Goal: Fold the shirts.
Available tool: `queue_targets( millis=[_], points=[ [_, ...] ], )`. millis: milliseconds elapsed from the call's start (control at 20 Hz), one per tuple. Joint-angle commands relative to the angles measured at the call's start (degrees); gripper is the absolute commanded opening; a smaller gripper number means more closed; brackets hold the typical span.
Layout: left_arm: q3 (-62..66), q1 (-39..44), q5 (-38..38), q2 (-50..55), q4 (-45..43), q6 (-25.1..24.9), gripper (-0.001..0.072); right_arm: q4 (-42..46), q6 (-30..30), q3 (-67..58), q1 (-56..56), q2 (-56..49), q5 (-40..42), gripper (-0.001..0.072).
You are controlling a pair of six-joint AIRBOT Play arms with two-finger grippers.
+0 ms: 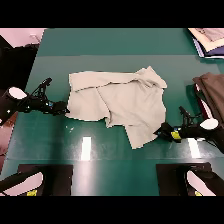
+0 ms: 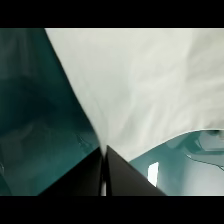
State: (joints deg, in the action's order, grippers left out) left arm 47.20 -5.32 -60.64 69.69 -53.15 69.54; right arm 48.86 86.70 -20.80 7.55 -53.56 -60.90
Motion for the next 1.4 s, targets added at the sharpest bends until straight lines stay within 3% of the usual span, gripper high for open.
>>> queue_targets(
  millis=[0,250,500,750,1100,1350],
  points=[
    [0.2,-0.1,-0.6,0.0,-0.1,-0.1,0.0025,-1.4,-5.4,-1.3,-0.1,-3.6,0.0,0.0022],
    [14.8,-0.2,-8.4,-0.1,-6.0,2.4,0.0024,-1.2,-5.8,-17.0,2.2,3.0,-2.0,0.0018],
    [48.0,-0.2,-16.9,-0.1,-8.3,5.4,0.0024,-1.2,-5.4,-45.1,14.5,7.9,-3.0,0.0018],
    [78.0,-0.2,-18.2,-1.4,-8.2,8.7,0.0024,-1.2,-5.5,-72.2,25.9,7.5,-7.4,0.0018],
    [76.1,-0.2,-7.3,-21.1,-8.2,8.5,0.0024,-0.7,-5.5,-95.5,28.4,7.6,-12.3,0.0018],
    [76.1,-0.2,-6.0,-27.8,-8.4,8.5,0.0023,-0.3,-5.2,-102.4,28.4,7.5,-14.7,0.0017]
  ],
)
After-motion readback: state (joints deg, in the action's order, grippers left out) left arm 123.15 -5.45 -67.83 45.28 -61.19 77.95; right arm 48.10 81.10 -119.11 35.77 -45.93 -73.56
